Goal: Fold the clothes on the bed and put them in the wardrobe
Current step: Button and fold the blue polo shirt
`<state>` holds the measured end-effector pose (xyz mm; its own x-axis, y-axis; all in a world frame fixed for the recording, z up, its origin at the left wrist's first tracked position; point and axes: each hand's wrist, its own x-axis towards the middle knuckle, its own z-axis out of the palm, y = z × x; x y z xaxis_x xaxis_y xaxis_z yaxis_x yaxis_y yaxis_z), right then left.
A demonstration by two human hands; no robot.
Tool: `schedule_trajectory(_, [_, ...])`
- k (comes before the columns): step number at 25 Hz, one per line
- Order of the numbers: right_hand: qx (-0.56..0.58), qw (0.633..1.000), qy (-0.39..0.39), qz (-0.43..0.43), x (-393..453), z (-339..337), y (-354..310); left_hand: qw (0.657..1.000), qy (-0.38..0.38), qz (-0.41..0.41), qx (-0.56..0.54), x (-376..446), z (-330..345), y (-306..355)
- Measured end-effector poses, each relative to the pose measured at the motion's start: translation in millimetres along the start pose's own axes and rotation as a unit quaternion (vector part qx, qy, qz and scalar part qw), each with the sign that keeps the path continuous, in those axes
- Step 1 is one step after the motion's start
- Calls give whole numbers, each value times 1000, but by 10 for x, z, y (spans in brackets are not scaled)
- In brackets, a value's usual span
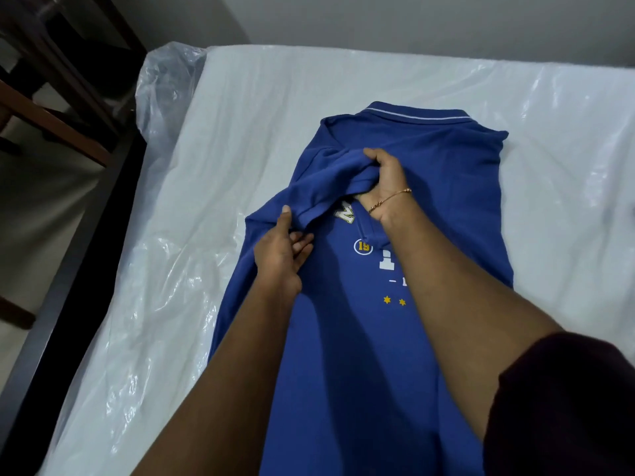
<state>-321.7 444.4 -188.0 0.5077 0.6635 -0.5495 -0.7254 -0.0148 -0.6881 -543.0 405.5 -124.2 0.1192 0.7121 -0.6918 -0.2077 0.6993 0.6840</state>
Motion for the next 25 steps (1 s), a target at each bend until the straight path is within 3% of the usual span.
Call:
schedule_trajectory(2, [66,995,-78,12,71,149,-109,997,-25,18,-76,-17,39,38])
schedule_trajectory(5, [132,966,-222,24,-41,388,-243,962,-95,37,-254,-2,106,30])
schedule_trajectory(6, [137,963,-230,21,-104,402,-247,954,-116,25,-274,-2,137,-14])
schedule_trajectory(8, [115,981,-156,27,-172,340,-163,958,-135,1,-252,-9,179,-157])
schedule_trajectory(11, [14,994,101,34,-50,147,-39,973,-114,-11,-199,25,183,-297])
schedule_trajectory(12, [-28,990,138,21,38,107,-25,976,-110,-10,-189,47,176,-306])
schedule_trajectory(18, [-25,1000,-2,1,274,236,-173,963,-135,-29,-232,47,139,-344])
schedule_trajectory(20, [-130,985,107,-21,337,15,-161,959,-131,-42,-248,-18,139,-442])
schedule_trajectory(22, [-234,949,199,-75,357,-145,-170,962,-126,-53,-236,-72,141,-496])
schedule_trajectory(25, [-391,870,197,-225,228,-167,-317,967,-152,-67,-193,-186,196,-515])
